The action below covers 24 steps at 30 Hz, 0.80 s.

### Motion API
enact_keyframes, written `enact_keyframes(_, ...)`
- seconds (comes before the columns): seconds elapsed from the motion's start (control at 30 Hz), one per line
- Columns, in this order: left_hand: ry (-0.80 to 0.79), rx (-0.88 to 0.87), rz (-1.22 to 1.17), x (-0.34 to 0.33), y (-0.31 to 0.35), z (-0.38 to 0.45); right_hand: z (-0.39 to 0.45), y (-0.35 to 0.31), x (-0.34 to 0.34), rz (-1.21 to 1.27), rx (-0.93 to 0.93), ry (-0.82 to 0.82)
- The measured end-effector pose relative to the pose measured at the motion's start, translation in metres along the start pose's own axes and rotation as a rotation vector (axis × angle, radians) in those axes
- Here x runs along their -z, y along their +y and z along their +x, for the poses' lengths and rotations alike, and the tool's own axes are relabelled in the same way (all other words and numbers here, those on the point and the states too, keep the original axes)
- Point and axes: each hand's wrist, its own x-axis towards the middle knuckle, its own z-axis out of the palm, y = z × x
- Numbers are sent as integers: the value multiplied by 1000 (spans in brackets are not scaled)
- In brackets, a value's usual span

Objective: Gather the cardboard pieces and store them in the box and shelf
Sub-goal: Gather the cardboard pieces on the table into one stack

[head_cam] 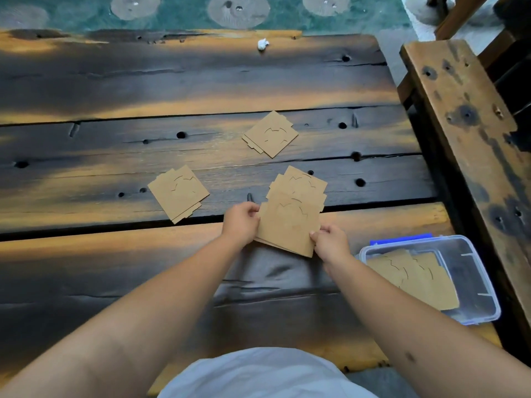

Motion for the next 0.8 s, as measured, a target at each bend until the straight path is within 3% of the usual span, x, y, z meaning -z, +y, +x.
enact_keyframes(0.3,-94,-76,70,-20,46,64,47,-31,-9,11,3,167)
enact_keyframes(0.53,-158,15,91,-35,51,91,67,-40,-14,-78,-17,184)
enact_keyframes(0.8,-152,-69,136,-49,52,91,72,-39,-20,-162,-54,201)
